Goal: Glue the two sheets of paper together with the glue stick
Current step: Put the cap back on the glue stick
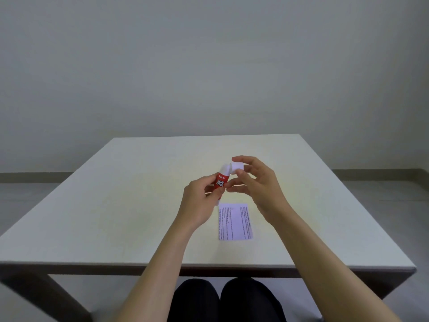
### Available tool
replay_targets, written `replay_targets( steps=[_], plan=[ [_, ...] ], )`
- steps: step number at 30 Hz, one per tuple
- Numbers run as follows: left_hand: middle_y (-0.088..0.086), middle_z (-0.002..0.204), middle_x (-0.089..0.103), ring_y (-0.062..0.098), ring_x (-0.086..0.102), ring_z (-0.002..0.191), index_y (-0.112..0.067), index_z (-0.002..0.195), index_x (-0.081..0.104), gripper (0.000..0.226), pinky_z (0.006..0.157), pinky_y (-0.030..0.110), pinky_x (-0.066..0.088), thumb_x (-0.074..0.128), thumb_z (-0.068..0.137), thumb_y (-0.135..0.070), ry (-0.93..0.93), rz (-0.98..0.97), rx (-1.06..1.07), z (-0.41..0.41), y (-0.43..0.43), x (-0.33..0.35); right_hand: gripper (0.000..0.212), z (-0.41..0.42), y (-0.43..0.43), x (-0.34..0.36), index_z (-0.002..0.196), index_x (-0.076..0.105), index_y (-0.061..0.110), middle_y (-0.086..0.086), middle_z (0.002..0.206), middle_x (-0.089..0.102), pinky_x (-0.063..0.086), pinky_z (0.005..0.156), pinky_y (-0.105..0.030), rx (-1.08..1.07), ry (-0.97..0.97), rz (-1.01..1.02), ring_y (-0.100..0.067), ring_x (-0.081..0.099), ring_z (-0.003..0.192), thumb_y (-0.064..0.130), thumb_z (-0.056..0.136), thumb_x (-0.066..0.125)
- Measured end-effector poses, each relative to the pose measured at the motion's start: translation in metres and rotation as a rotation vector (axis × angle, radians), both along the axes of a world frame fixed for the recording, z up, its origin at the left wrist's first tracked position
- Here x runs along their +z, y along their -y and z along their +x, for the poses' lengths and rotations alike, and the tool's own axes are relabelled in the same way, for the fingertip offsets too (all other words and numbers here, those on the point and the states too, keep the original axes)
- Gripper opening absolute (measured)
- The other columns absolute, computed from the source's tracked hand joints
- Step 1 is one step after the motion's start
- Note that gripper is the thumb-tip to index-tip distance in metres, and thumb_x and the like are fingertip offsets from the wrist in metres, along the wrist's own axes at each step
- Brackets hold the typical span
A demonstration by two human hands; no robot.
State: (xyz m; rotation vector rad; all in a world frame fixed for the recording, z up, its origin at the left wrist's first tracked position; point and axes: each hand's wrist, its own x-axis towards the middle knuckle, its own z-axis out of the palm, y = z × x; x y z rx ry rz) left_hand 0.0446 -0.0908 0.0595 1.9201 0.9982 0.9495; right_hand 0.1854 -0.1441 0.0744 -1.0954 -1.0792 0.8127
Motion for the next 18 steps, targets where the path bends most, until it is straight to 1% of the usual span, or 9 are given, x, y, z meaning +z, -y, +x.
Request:
replay_targets(
  steps=[3,6,9,11,13,15,16,17,18],
  plan=[
    [-0.006,0.080,0.062,0.012,0.058,0.075,-0.020,0.122,0.063,0.032,0.073,0.020,0.046,0.057,0.091,-0.014,-0.090,0.127,-0.015,-0.006,0.002,0.006,0.025,0.000,0.004,0.006,0.110,0.062,0.016,-0.011,0.096,0.064,0.059,0.068,-0.028,-0.041,0.199,0.023,-0.019,0.070,0.067,0.003,0.094,0.049],
    [0.001,0.090,0.059,0.017,0.054,0.080,-0.018,0.122,0.062,0.035,0.071,0.009,0.040,0.057,0.088,-0.008,-0.233,0.282,-0.030,-0.012,0.002,0.011,0.032,0.004,0.005,0.010,0.113,0.064,0.025,0.004,0.089,0.064,0.053,0.063,-0.017,-0.089,0.623,-0.003,-0.007,0.064,0.060,0.005,0.092,0.051],
    [0.000,0.092,0.058,0.016,0.054,0.081,-0.015,0.117,0.063,0.031,0.071,0.014,0.040,0.058,0.088,-0.007,-0.272,0.386,-0.014,-0.014,0.003,0.015,0.026,0.005,0.001,0.013,0.115,0.063,0.021,0.016,0.083,0.057,0.040,0.056,-0.005,-0.095,0.860,0.011,-0.004,0.053,0.053,0.014,0.092,0.054],
    [-0.002,0.094,0.059,0.016,0.055,0.084,-0.016,0.115,0.063,0.029,0.075,0.023,0.043,0.060,0.087,-0.009,-0.261,0.423,0.020,-0.013,0.004,0.018,0.016,0.002,0.001,0.015,0.097,0.065,0.016,0.010,0.068,0.054,0.037,0.052,-0.011,-0.134,0.805,-0.027,-0.007,0.046,0.051,0.028,0.092,0.055],
    [-0.004,0.094,0.059,0.014,0.052,0.083,-0.016,0.115,0.064,0.029,0.075,0.023,0.042,0.062,0.086,-0.012,-0.277,0.452,0.032,-0.011,0.005,0.020,0.045,0.001,-0.003,0.011,0.069,0.056,0.010,-0.001,0.057,0.049,0.033,0.051,-0.027,-0.291,0.932,-0.142,-0.017,0.040,0.053,0.048,0.091,0.047],
    [-0.002,0.094,0.061,0.014,0.052,0.081,-0.016,0.114,0.065,0.028,0.074,0.022,0.041,0.063,0.086,-0.015,-0.311,0.464,0.021,-0.009,0.006,0.020,0.059,0.002,-0.003,0.010,0.053,0.041,0.015,-0.001,0.049,0.039,0.026,0.048,-0.029,-0.459,1.131,-0.199,-0.021,0.034,0.051,0.060,0.090,0.033],
    [-0.003,0.092,0.061,0.014,0.052,0.080,-0.016,0.113,0.065,0.027,0.073,0.023,0.041,0.063,0.086,-0.016,-0.316,0.458,0.017,-0.010,0.006,0.020,0.057,0.003,-0.001,0.010,0.053,0.044,0.021,0.003,0.051,0.037,0.025,0.047,-0.029,-0.447,1.116,-0.173,-0.019,0.034,0.050,0.061,0.090,0.029],
    [-0.004,0.088,0.059,0.015,0.052,0.078,-0.016,0.112,0.065,0.026,0.071,0.024,0.042,0.063,0.086,-0.016,-0.311,0.450,0.023,-0.012,0.005,0.021,0.047,0.004,0.002,0.011,0.067,0.057,0.028,0.007,0.057,0.041,0.030,0.047,-0.028,-0.359,1.029,-0.110,-0.016,0.037,0.050,0.059,0.091,0.032],
    [-0.005,0.085,0.057,0.016,0.052,0.077,-0.017,0.110,0.066,0.024,0.069,0.025,0.042,0.062,0.086,-0.017,-0.301,0.445,0.035,-0.013,0.004,0.021,0.030,0.007,0.004,0.011,0.096,0.063,0.035,0.010,0.069,0.047,0.037,0.051,-0.025,-0.231,0.914,-0.045,-0.012,0.043,0.053,0.052,0.092,0.039]
  ],
)
